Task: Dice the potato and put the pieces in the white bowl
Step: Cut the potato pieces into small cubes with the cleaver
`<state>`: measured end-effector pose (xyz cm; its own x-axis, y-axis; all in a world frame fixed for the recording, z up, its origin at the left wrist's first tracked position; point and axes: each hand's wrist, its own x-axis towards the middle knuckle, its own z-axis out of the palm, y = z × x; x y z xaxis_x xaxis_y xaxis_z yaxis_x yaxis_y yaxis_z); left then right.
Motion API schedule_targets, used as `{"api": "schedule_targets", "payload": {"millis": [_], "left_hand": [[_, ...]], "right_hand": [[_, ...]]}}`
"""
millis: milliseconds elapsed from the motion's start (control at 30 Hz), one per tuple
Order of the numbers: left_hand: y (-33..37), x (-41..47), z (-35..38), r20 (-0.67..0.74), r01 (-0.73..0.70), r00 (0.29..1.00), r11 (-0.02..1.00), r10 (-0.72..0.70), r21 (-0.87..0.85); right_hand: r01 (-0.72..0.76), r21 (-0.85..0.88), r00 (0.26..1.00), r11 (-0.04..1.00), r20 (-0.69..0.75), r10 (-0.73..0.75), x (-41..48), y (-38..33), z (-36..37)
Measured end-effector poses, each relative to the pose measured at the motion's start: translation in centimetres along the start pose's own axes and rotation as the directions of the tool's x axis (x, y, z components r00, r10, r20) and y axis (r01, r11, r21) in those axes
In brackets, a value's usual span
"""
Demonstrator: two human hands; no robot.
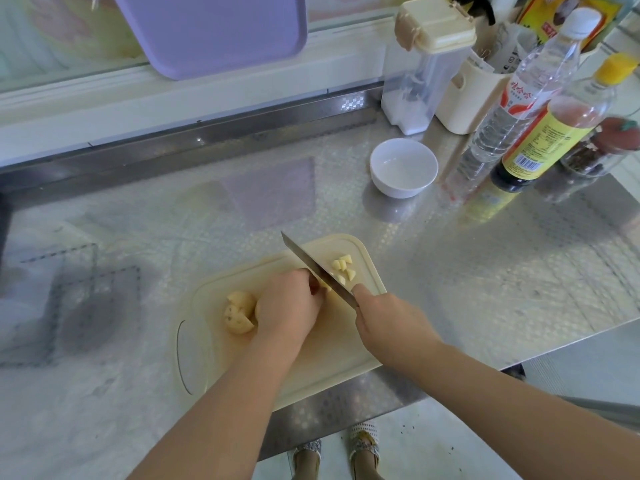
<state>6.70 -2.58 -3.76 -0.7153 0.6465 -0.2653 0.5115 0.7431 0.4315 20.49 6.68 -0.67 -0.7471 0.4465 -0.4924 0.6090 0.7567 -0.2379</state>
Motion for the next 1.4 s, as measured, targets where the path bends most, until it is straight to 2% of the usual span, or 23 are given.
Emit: {"api": "schedule_targets", "payload": {"millis": [533,800,967,1033,1133,1200,1233,1267,1333,1400], "left_hand": [[0.2,0.1,-0.2,0.019,-0.026,1.000,0.999,0.025,0.034],[1.1,0.2,-0.3,0.043,-0.090,0.995,0.991,0.086,0.101],[1.0,1.0,-0.9,0.076,-0.061,0.995,0.998,0.064,-0.032],[0.1,1.0,-2.6,-0.014,-0.029,1.000,0.992,0.027,-0.126],[-1.2,0.5,-6.7,-0.262,0.006,0.962,0.971,-0.070,-0.240],[-1.2,0.6,-8.9,-0.381,-0.053,0.924,0.970,-0.042,-0.236],[-0.9,0.9,-9.4,-0.380,-0.106,0.925,0.970,0.015,-0.219],[-0.3,1.3,-9.7,-0.328,-0.166,0.940,0.964,0.092,-0.206],[1.1,1.8,-9.5,-0.109,-0.267,0.962,0.944,0.250,-0.195],[2.5,2.1,-8.6,0.101,-0.332,0.931,0.930,0.350,-0.160]], "right_hand": [[-0.002,-0.034,1.000,0.999,0.022,0.003,1.2,-0.1,1.5],[-0.043,0.177,0.999,0.983,-0.024,0.048,1.9,0.8,0.4],[0.044,0.092,0.992,0.995,-0.125,-0.032,1.2,1.9,-1.4],[0.076,0.031,0.985,0.997,-0.155,-0.071,0.8,2.4,-2.1],[0.101,-0.053,0.980,0.993,-0.169,-0.109,0.2,2.9,-3.1],[0.118,-0.098,0.974,0.988,-0.183,-0.134,0.1,3.1,-3.3],[0.127,-0.121,0.970,0.984,-0.190,-0.149,0.2,3.2,-3.3],[0.136,-0.148,0.967,0.980,-0.193,-0.164,0.4,3.3,-3.3],[0.149,-0.203,0.962,0.968,-0.196,-0.189,0.6,3.3,-3.1],[0.145,-0.255,0.958,0.956,-0.207,-0.201,0.8,3.2,-3.2]]}}
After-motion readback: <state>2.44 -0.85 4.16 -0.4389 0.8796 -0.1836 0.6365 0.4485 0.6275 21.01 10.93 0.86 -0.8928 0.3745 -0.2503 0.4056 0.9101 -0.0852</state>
